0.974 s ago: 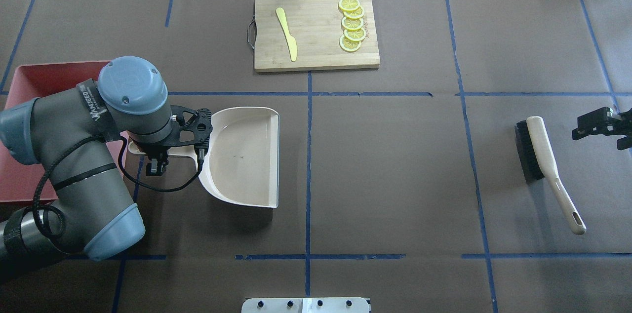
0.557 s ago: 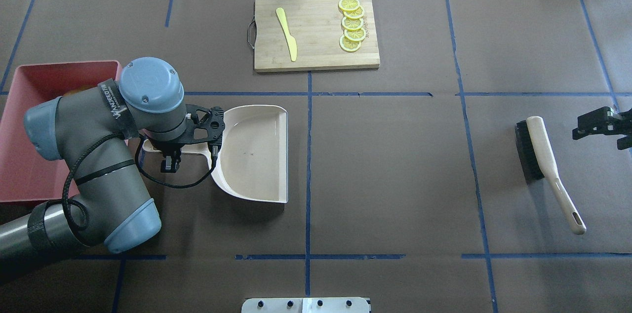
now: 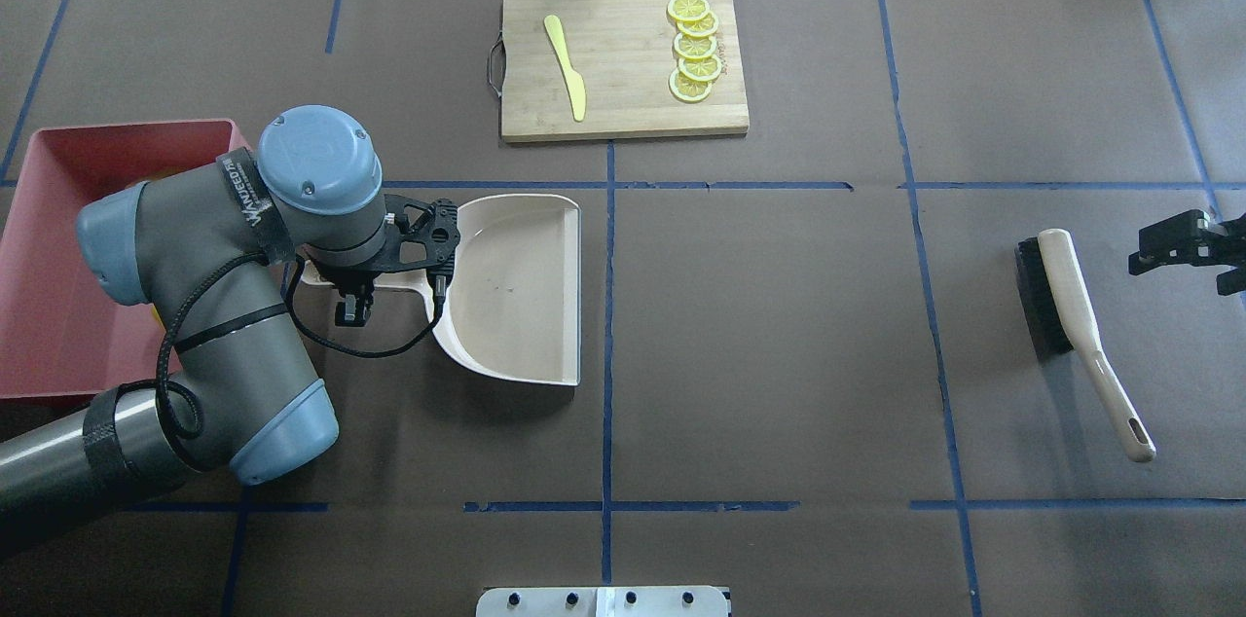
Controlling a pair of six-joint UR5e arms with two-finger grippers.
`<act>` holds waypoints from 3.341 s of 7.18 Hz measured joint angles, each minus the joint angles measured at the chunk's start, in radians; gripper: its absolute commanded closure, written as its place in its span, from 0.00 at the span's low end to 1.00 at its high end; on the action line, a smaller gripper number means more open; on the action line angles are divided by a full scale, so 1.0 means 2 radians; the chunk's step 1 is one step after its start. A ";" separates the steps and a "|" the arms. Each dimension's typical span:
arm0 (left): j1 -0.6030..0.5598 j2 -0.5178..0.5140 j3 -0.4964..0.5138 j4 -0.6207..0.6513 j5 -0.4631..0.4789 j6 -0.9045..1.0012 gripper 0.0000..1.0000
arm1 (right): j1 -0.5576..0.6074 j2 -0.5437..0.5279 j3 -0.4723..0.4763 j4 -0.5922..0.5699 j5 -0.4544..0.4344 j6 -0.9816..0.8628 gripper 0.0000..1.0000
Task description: Sweep and dump trash into bin
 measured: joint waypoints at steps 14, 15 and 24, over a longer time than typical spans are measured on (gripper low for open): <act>-0.168 0.065 -0.110 0.039 -0.034 -0.061 0.00 | 0.016 0.018 0.002 -0.001 0.003 0.002 0.00; -0.223 0.080 -0.110 0.048 -0.072 -0.106 0.00 | 0.020 0.020 0.001 -0.001 0.002 0.000 0.00; -0.455 0.167 0.098 0.068 -0.317 -0.169 0.00 | 0.168 0.047 -0.099 -0.009 0.075 -0.233 0.00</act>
